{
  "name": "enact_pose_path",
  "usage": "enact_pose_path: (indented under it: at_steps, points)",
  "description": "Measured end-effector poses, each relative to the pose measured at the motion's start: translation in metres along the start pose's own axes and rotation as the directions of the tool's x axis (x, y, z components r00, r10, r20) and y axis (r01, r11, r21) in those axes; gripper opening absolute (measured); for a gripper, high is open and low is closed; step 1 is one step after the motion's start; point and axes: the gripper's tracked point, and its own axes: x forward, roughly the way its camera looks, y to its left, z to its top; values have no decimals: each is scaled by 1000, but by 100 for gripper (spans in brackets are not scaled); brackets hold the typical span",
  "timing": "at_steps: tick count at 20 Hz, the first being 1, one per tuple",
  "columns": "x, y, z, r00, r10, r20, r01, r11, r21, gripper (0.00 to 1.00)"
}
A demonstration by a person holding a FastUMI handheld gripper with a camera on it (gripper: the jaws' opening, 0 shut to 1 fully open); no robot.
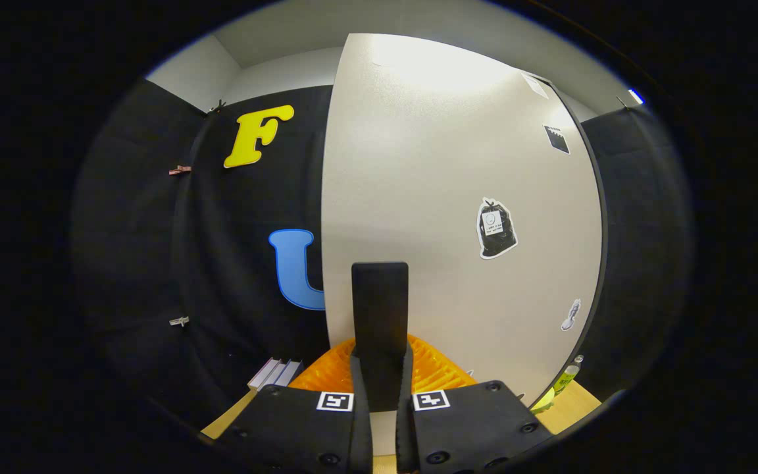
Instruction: Open the shoe cabinet door, grab the shoes and put them into the shoe cabinet, then close the shoe cabinet door.
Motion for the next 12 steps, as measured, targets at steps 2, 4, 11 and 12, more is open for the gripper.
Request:
enact_pose_path:
  at_steps: [2,4,11,12]
  points:
    - [-11,-4,0,1000,24,-4,-24,1000,4,18]
    - [-24,-8,1,999,41,-5,-40,999,7,18]
    - [-62,-27,2,997,74,-3,-74,997,8,18]
    - [-68,-29,1,997,80,-3,-80,997,8,18]
